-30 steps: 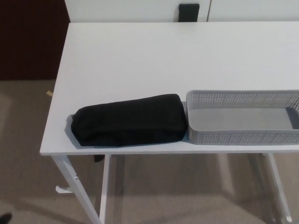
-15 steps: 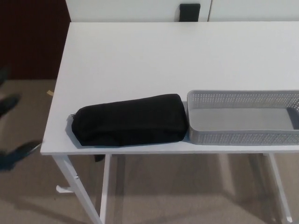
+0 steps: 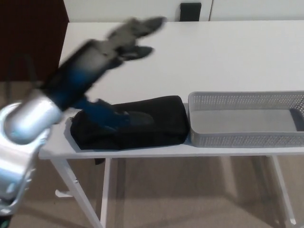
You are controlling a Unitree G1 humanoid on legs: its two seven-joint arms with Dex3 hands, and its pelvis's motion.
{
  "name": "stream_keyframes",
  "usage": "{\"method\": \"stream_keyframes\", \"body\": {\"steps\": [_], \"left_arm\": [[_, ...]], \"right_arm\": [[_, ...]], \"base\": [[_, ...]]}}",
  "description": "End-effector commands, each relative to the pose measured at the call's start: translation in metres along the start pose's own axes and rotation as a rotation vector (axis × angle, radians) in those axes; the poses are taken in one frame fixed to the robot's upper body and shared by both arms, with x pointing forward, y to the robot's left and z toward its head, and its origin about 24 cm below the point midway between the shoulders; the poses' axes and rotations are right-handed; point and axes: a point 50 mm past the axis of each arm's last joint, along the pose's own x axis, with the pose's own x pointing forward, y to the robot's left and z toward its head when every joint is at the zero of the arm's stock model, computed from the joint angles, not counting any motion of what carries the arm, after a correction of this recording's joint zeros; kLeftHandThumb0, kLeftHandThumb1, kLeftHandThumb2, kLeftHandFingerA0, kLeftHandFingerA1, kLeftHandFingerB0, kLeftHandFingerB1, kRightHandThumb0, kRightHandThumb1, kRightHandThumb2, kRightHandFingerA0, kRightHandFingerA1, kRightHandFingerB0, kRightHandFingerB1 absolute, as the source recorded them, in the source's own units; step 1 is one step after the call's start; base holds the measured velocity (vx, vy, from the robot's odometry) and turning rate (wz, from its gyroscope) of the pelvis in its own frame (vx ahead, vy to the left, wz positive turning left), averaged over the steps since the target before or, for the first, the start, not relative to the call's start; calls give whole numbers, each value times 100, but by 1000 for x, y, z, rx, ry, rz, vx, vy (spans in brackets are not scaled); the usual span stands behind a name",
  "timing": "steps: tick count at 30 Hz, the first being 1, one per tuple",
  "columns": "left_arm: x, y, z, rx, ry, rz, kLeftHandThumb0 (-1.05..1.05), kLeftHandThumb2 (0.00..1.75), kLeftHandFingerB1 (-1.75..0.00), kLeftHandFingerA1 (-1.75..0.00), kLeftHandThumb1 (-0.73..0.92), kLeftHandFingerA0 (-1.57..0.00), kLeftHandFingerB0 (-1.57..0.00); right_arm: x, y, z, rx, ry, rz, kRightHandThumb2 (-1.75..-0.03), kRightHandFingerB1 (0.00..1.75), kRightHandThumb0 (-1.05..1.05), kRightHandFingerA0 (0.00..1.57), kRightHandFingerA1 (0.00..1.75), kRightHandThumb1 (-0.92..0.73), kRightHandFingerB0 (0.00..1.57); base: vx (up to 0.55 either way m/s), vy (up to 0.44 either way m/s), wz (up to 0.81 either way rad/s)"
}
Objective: The robot walk towards a table in front and pick up a black pencil case on the left hand side and put the pencil case into a small container on the right hand side
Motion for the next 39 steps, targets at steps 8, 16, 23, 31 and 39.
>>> {"method": "stream_keyframes", "body": {"steps": [8, 16, 23, 31, 39], "left_arm": [[21, -7, -54, 552, 505, -128, -54, 69, -11, -7, 36, 0, -4], [22, 6, -53, 662, 548, -81, -55, 68, -11, -2, 37, 0, -6], [24, 10, -44, 744, 541, -56, -55, 71, -15, -8, 37, 0, -4], [23, 5, -49, 748, 579, -75, -54, 71, -15, -9, 36, 0, -4], [23, -4, -68, 736, 660, -133, -59, 73, -11, -6, 38, 0, -2]], "right_arm": [[-4, -9, -5, -1, 38, -28, -55, 45, -16, 57, 60, -54, 41], [-2, -11, -2, -16, 27, -22, -55, 47, -19, 58, 61, -53, 43], [-4, -8, -3, -69, 30, -7, -55, 46, -21, 58, 59, -53, 43], [-4, -6, -3, -68, 33, 2, -55, 46, -21, 57, 59, -53, 43], [-3, -7, -1, -66, 35, 3, -55, 46, -21, 56, 57, -54, 43]], "base": [[0, 0, 0], [0, 0, 0], [0, 0, 0], [0, 0, 0], [0, 0, 0]]}}
